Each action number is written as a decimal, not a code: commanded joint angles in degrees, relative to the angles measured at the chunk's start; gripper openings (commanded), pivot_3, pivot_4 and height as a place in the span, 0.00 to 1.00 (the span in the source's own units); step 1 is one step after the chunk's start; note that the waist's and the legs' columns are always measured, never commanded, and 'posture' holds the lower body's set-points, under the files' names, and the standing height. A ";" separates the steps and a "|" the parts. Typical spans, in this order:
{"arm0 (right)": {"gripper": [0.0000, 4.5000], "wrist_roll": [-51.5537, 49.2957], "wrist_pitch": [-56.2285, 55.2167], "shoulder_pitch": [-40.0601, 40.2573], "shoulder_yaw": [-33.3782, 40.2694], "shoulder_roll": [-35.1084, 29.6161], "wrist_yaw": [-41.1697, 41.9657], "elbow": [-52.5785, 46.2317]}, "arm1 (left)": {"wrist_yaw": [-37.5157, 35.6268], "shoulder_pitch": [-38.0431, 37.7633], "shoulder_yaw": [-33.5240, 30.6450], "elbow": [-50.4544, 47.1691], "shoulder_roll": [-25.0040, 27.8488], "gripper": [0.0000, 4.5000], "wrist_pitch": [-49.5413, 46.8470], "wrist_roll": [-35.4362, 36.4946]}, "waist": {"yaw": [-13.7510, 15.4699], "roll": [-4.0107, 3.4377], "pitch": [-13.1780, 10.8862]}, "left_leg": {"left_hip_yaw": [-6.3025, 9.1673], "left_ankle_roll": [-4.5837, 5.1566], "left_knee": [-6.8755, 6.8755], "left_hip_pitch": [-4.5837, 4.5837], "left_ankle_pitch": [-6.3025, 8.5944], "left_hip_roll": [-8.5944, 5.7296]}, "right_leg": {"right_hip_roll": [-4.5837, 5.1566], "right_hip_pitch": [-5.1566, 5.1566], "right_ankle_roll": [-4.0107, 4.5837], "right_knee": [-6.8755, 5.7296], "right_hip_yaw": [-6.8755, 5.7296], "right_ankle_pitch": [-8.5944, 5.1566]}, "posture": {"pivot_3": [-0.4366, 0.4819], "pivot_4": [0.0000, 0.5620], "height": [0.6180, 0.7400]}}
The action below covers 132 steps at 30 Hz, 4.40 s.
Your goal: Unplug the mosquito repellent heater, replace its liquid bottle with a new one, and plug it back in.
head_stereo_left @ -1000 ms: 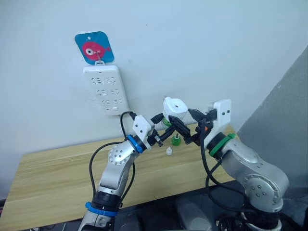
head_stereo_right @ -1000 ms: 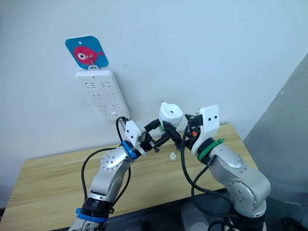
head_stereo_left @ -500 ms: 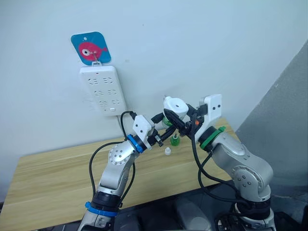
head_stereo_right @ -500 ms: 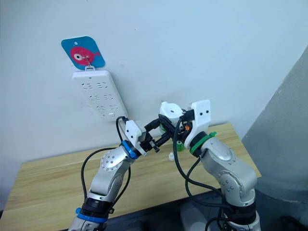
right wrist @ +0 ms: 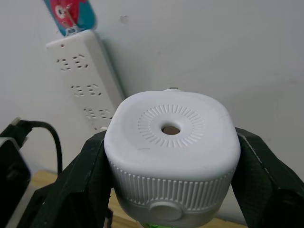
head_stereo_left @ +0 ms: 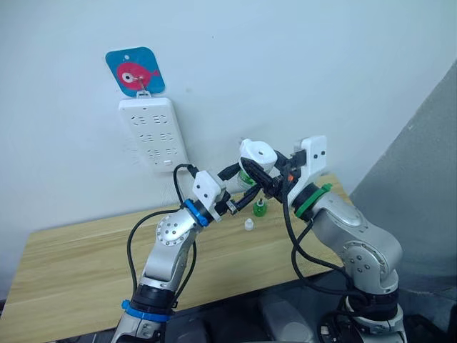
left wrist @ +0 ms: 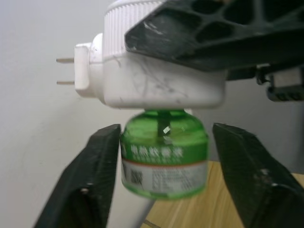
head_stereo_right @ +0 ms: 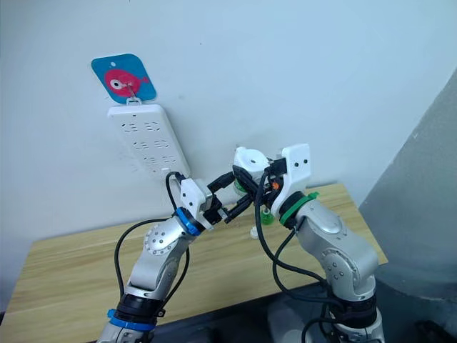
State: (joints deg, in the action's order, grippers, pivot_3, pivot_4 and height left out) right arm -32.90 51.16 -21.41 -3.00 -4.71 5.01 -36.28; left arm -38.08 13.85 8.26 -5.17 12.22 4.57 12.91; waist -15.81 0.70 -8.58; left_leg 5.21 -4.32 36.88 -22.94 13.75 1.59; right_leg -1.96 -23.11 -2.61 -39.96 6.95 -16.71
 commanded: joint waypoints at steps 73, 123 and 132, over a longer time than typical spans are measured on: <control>0.66 4.01 -1.12 -5.10 -10.16 -17.20 16.13 -7.47 | -20.74 20.32 -19.22 13.28 28.92 0.81 -30.07 13.51 | 3.19 0.41 -0.33 | 0.10 -0.01 -0.05 -0.07 0.00 0.05 | 0.00 -0.11 0.01 0.07 -0.12 -0.02 | 0.20 0.22 1.00; 0.66 15.80 -0.67 -27.72 -11.96 2.50 13.62 26.92 | -18.64 18.32 -18.54 13.07 26.93 0.30 -30.38 13.74 | 2.84 0.40 -0.32 | 0.33 -0.02 -0.02 -0.08 0.00 0.01 | 0.10 -0.09 0.28 -0.03 -0.34 0.15 | 0.24 0.22 1.00; 0.66 17.11 -1.28 -27.36 -12.92 2.89 14.87 26.78 | -18.48 18.45 -18.61 13.28 26.86 0.30 -30.44 13.70 | 2.79 0.40 -0.32 | 0.33 -0.02 -0.01 -0.08 -0.01 0.01 | 0.10 -0.09 0.28 -0.03 -0.34 0.15 | 0.24 0.22 1.00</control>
State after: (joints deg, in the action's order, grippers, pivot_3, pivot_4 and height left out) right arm -16.32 52.44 -46.77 -15.29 -3.18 19.47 -8.47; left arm -55.88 32.17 -11.68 9.59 39.09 -25.92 26.69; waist -13.02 1.10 -8.90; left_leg 5.55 -4.34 36.86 -23.02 13.75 1.60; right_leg -1.85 -23.20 -2.33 -40.00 6.61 -16.56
